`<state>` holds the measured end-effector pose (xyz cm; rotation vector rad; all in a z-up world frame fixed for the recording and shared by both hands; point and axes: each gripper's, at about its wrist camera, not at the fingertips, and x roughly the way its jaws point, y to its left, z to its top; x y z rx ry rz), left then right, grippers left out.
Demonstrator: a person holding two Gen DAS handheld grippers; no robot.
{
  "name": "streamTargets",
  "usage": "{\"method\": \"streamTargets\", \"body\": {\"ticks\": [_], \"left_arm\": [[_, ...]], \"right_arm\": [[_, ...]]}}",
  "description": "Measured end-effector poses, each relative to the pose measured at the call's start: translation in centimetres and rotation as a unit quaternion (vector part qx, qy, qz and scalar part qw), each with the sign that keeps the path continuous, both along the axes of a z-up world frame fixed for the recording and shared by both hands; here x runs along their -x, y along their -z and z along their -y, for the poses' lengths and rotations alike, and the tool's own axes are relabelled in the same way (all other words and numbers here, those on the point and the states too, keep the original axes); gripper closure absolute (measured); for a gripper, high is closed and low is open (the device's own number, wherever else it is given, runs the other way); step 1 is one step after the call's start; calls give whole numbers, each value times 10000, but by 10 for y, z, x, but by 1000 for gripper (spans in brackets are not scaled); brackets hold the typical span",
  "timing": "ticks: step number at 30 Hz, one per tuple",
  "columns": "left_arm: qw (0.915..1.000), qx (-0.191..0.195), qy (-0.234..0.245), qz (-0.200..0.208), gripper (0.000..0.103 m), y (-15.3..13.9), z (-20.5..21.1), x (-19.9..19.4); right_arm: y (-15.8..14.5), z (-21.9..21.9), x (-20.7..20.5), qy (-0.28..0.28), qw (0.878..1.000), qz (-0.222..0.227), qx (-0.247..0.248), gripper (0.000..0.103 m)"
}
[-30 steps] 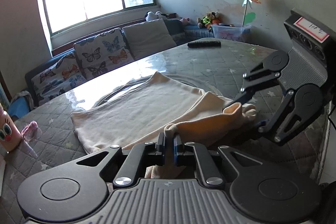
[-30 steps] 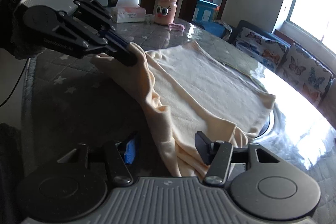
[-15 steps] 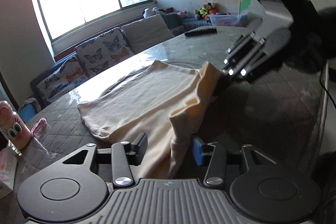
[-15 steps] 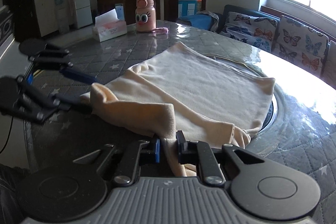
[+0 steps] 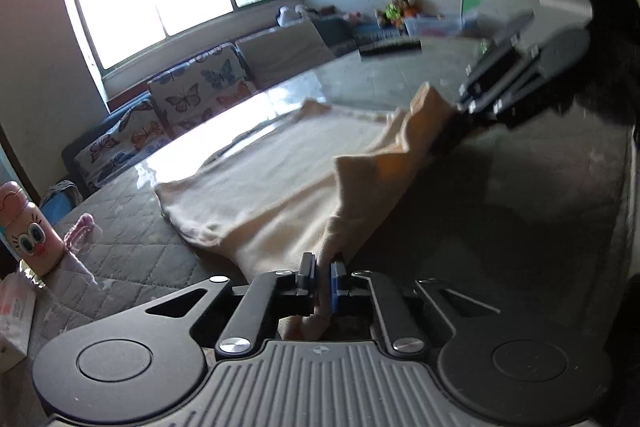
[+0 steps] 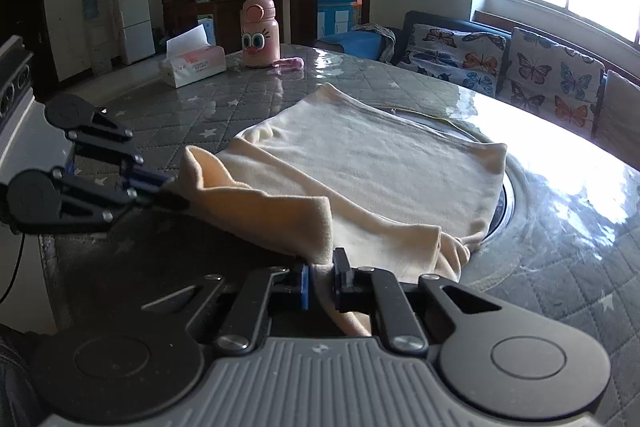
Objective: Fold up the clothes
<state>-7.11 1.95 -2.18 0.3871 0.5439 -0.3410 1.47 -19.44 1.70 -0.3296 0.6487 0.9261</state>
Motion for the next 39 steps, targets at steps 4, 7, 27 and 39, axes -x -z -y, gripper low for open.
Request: {"method": "streamTargets", "body": {"ticks": [4, 7, 27, 39], "left_arm": [[9997, 250, -16, 9, 96, -19, -4, 20], [9991, 435, -20, -15, 96, -34, -8, 37], [9950, 721, -622, -298, 96, -71, -39, -63], [9851, 578, -1480, -656, 88, -7, -65, -136]], "right_arm": [[-11, 5, 16, -106, 9999, -24, -2, 94], [-19, 8, 28, -185, 9998, -42, -4, 94], [-40, -28, -42, -111, 9995, -295, -41, 95], [23, -56, -140, 869, 9928, -810, -163, 79]]}}
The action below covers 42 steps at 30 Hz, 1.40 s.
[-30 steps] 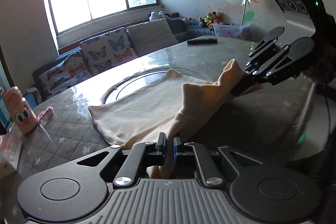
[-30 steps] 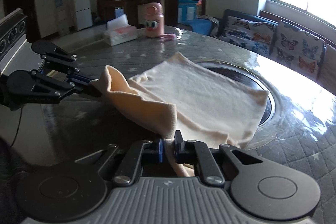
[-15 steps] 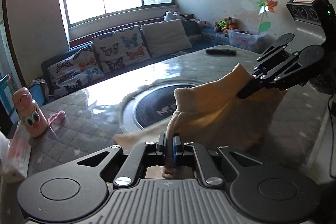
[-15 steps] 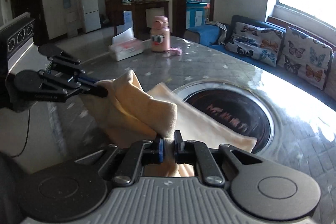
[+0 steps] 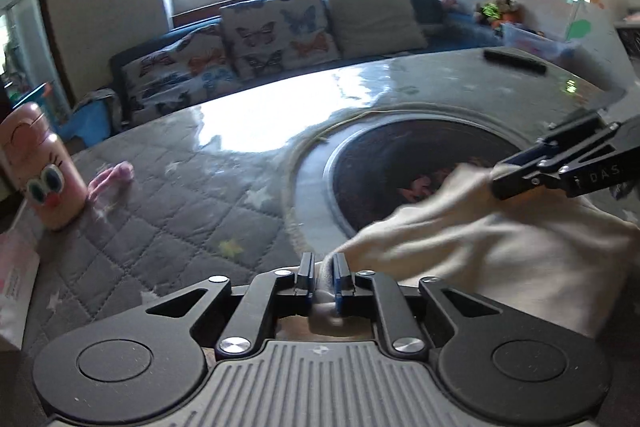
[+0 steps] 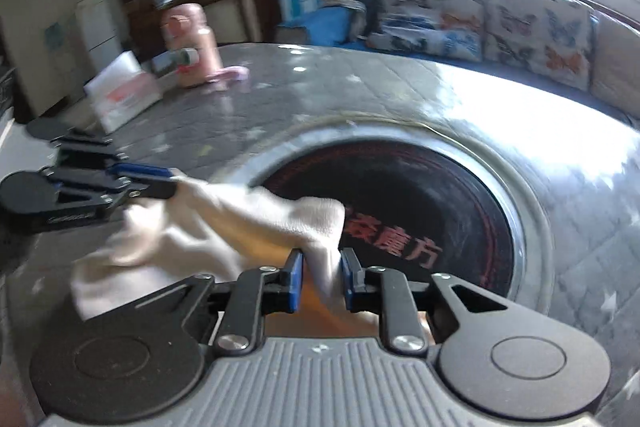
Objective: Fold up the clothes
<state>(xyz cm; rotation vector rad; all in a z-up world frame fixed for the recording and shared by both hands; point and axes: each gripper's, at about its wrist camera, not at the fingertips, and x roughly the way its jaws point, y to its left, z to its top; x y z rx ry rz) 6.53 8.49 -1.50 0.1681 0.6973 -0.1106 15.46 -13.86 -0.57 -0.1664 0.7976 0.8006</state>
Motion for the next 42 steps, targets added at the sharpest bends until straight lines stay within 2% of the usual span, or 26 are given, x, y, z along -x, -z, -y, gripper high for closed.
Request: {"method": "streamTargets", "body": {"ticks": [3, 6, 8, 11, 15, 19, 22, 25, 28, 30, 36, 39, 42], "left_arm": [[9992, -79, -373, 142, 88, -7, -12, 0], [9970, 56, -719, 280, 88, -20, -26, 9], [9958, 259, -778, 398, 88, -32, -26, 21], [9953, 669, -493, 505, 85, -45, -12, 41], [9956, 817, -100, 437, 83, -44, 15, 53], [9976, 634, -76, 283, 83, -30, 28, 50], [9976, 603, -345, 76, 83, -16, 17, 41], [9964, 411, -744, -67, 81, -2, -2, 35], [9942, 467, -958, -112, 81, -1, -14, 39], [9941, 422, -996, -6, 82, -8, -14, 43], [9964, 536, -580, 310, 82, -34, 11, 42], [9978, 549, -253, 254, 82, -35, 28, 29], [9987, 510, -33, 31, 82, -24, 40, 8]], "right_arm": [[2, 13, -3, 282, 9995, 34, -150, 75], [-7, 28, 1, 470, 9985, 250, -159, 75], [-14, 36, 7, 511, 9979, 381, -74, 74], [-12, 45, 9, 578, 9981, 214, -64, 74], [1, 54, 7, 734, 9973, -47, -86, 74], [10, 52, 11, 959, 9953, 26, -84, 73], [15, 51, 16, 972, 9951, 150, -39, 73], [18, 47, 20, 941, 9946, 392, 185, 75], [14, 44, 21, 1031, 9929, 506, 296, 75], [12, 37, 20, 969, 9934, 526, 330, 74], [12, 10, 11, 687, 9958, 459, 396, 74], [12, -3, 7, 547, 9967, 425, 429, 74], [12, -17, 3, 406, 9973, 391, 462, 74]]}}
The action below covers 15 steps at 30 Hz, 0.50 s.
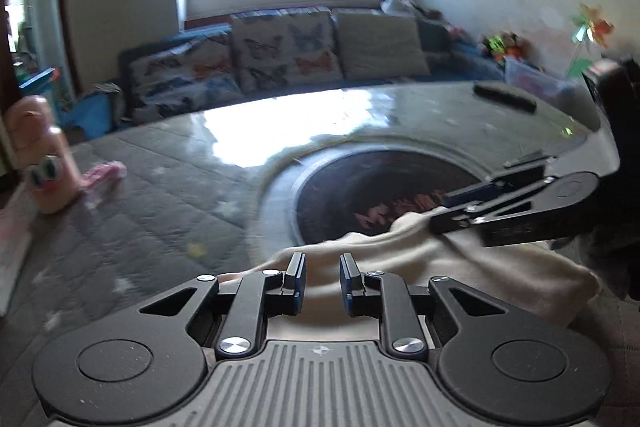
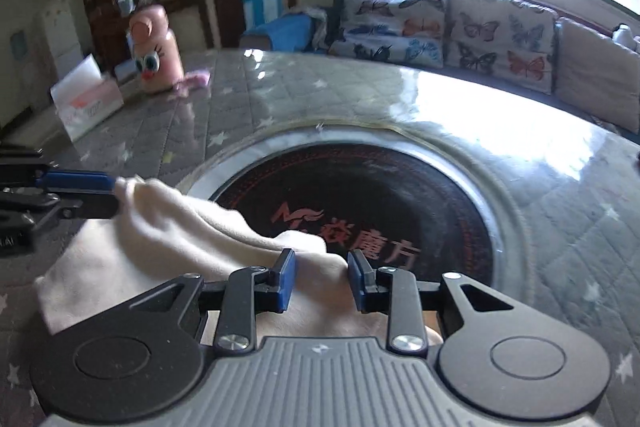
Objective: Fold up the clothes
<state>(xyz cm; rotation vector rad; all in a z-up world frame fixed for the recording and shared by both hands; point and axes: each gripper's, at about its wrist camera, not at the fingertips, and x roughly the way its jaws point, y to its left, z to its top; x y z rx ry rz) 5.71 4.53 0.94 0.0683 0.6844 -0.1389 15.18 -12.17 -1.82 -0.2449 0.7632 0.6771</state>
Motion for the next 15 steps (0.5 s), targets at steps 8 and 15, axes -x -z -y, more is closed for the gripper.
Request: {"method": "streamTargets", "body": {"ticks": [8, 15], "left_arm": [[9995, 147, -83, -260, 81, 30, -3, -34], [9990, 403, -33, -191, 76, 33, -15, -33]], "right_arm": [[3, -12, -9, 183, 9997, 119, 75, 69], [-13, -24, 10, -85, 9997, 239, 52, 69]]}}
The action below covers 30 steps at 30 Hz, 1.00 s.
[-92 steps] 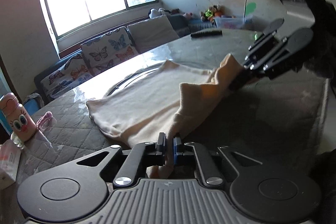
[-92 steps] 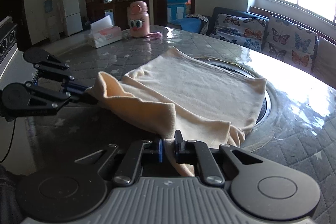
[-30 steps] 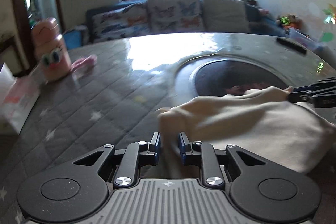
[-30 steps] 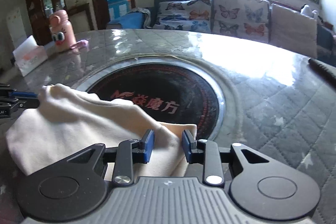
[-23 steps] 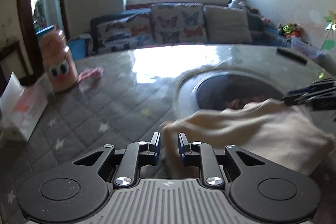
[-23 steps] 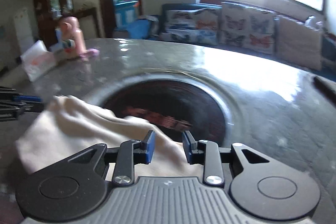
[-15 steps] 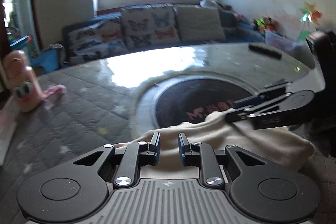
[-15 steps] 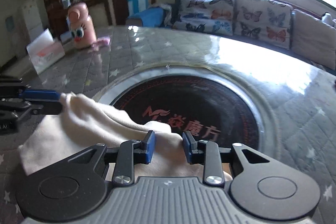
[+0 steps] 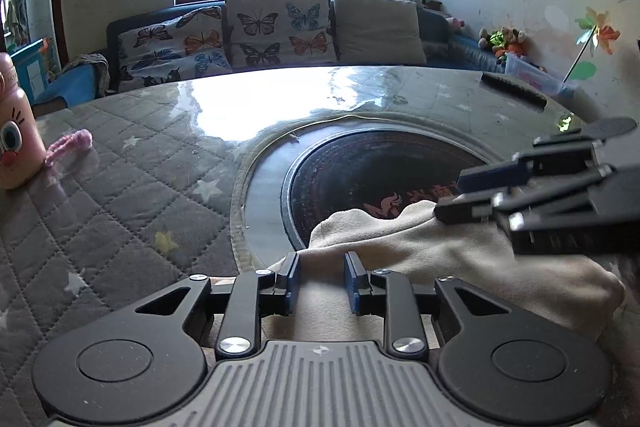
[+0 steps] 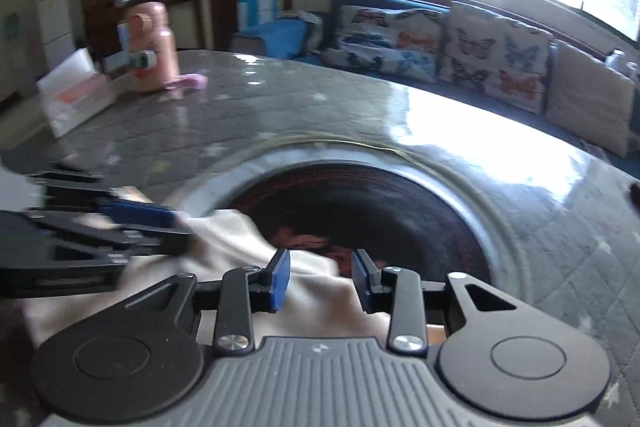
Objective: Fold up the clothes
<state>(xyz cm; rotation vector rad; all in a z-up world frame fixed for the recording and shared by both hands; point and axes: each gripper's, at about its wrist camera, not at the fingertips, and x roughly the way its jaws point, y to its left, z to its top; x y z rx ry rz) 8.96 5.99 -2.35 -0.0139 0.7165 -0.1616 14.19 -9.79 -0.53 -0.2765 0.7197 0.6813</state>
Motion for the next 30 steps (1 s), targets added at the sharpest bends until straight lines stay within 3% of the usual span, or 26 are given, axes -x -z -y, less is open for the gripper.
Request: {"method": "streamTargets", "body": {"ticks": [4, 7, 15, 20, 30], "left_arm": [[10000, 31, 71, 16, 75, 1, -3, -3], [10000, 26, 89, 21, 75, 2, -3, -4], [9999, 152, 73, 3, 73, 4, -7, -7], [9999, 60, 93, -3, 73, 3, -5, -6], [9997, -241, -29, -22, 72, 1, 6, -8]], "right_arm": [[7, -19, 11, -200, 9997, -72, 143, 69], [14, -28, 9, -23, 9996, 3, 266, 69], [2, -13, 11, 514, 9987, 17, -3, 69], [-6, -8, 32, 200, 9998, -27, -87, 69], [9, -16, 37, 42, 10000, 3, -52, 71]]}}
